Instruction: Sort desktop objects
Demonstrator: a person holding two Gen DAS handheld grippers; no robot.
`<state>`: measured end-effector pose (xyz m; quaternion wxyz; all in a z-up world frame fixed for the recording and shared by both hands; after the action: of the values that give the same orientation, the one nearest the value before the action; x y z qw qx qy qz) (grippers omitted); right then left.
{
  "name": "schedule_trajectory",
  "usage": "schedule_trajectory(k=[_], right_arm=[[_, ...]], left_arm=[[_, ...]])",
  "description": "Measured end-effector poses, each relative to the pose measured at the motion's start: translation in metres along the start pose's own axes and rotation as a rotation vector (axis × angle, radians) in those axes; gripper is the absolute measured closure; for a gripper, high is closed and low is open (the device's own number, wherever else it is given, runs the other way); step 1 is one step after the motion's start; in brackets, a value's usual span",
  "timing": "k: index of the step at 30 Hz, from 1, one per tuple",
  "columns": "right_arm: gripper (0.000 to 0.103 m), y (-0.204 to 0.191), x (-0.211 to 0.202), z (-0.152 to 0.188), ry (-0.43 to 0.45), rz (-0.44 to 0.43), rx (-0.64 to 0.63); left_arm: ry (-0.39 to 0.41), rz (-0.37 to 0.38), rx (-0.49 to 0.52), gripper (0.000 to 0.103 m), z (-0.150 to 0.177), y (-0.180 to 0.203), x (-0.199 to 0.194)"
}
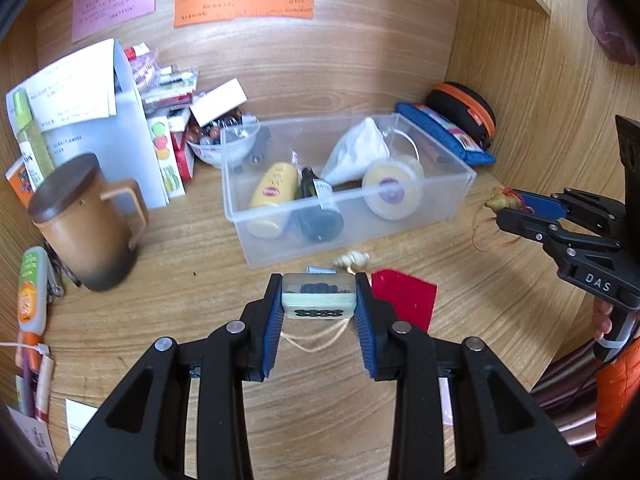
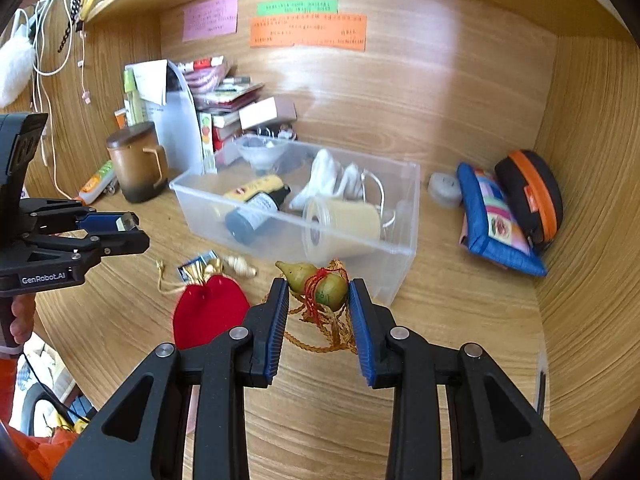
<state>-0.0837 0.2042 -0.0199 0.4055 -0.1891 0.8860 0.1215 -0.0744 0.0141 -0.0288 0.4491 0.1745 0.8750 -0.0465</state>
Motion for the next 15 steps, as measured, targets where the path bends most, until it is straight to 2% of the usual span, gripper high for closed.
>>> schedule_trajectory(k=[8,15], right_arm=[[0.075,-0.001,-0.014,-0.021,0.058,-0.014,-0.001],[0.075,-0.002,-0.017,-0.043,0.094,-0.021,-0.014]], left_arm=[[0.068,-0.042,0.011,0.070,-0.024,-0.003,-0.020],[0.090,-0.062,0.029,0.070,-0.047,-0.007,-0.022]])
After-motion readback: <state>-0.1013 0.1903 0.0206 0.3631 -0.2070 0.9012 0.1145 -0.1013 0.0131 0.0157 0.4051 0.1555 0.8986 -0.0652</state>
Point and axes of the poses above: each gripper's, at about its wrist camera, not at the fingertips, and x roughly the way its jaws point, y to its right, z to its underside, the point moved 2 cm from there along x, roughly the way its jaws point, and after that the axes turned 10 degrees about -y, right-handed, at the moved point
